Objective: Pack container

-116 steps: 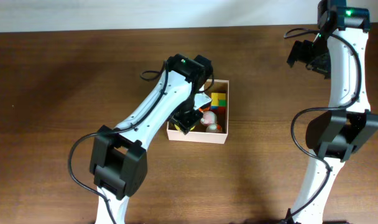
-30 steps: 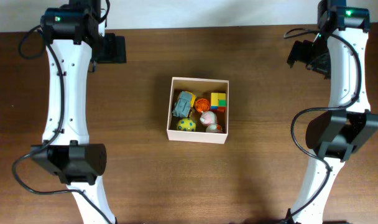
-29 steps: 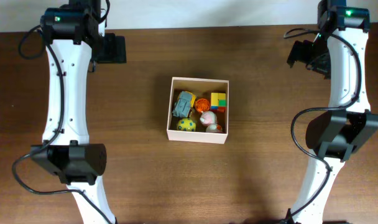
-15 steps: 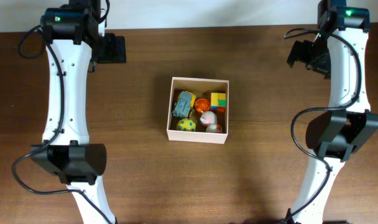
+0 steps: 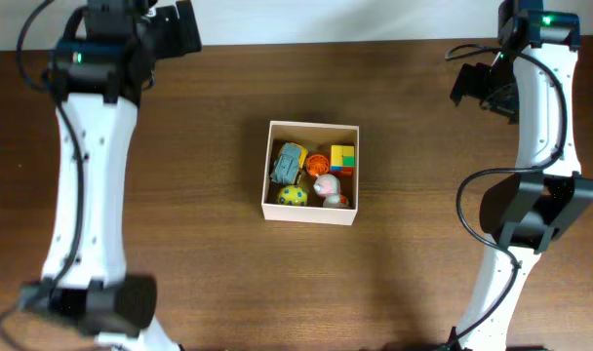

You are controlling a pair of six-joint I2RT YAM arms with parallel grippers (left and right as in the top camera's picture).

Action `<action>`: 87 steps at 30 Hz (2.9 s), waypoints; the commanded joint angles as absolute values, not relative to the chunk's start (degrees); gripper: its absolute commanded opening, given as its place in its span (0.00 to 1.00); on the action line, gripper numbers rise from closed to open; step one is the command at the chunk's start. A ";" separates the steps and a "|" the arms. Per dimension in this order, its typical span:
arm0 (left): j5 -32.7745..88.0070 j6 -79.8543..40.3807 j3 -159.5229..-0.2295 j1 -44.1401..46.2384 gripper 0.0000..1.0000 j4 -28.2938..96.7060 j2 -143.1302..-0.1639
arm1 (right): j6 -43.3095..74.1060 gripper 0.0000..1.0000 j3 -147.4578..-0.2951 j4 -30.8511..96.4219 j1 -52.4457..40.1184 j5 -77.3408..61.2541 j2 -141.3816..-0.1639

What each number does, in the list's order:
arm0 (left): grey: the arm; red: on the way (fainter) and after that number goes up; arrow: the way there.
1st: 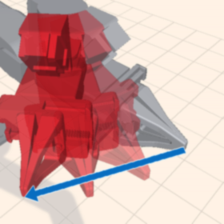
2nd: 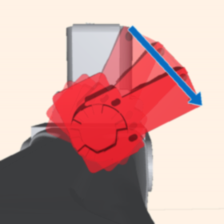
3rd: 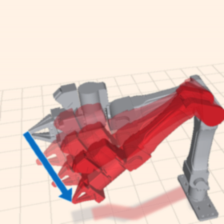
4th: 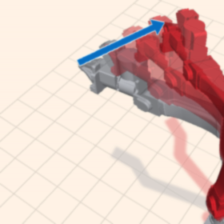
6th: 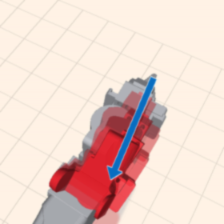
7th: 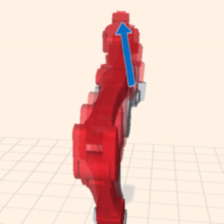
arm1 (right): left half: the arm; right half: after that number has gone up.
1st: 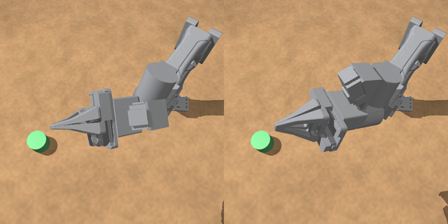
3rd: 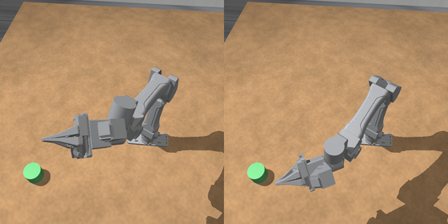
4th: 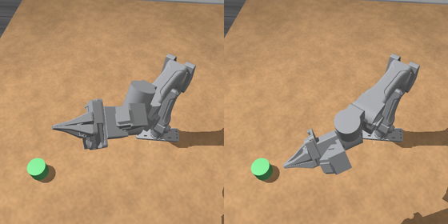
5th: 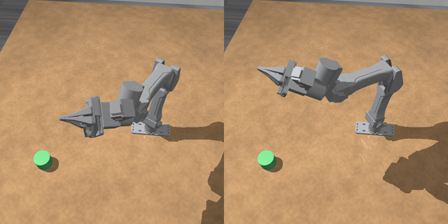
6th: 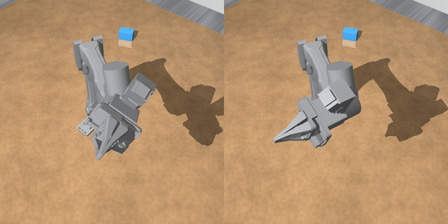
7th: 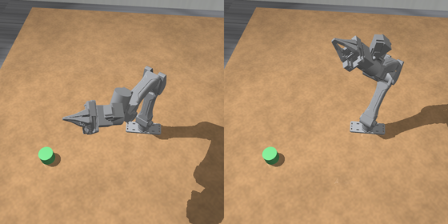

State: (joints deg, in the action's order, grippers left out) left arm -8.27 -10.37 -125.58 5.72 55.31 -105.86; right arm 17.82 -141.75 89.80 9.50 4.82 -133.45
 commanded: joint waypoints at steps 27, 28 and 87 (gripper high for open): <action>-0.80 -2.24 -24.69 -2.20 0.99 -6.76 -39.53 | 18.11 0.99 -142.56 89.80 9.39 4.71 -131.59; -0.80 -1.80 -21.82 -2.20 0.99 -8.25 -36.86 | 18.11 0.99 -142.56 89.80 9.39 4.71 -131.59; -0.16 5.91 -0.49 -2.15 0.99 4.78 -0.30 | 18.11 0.99 -142.56 89.80 9.39 4.69 -131.59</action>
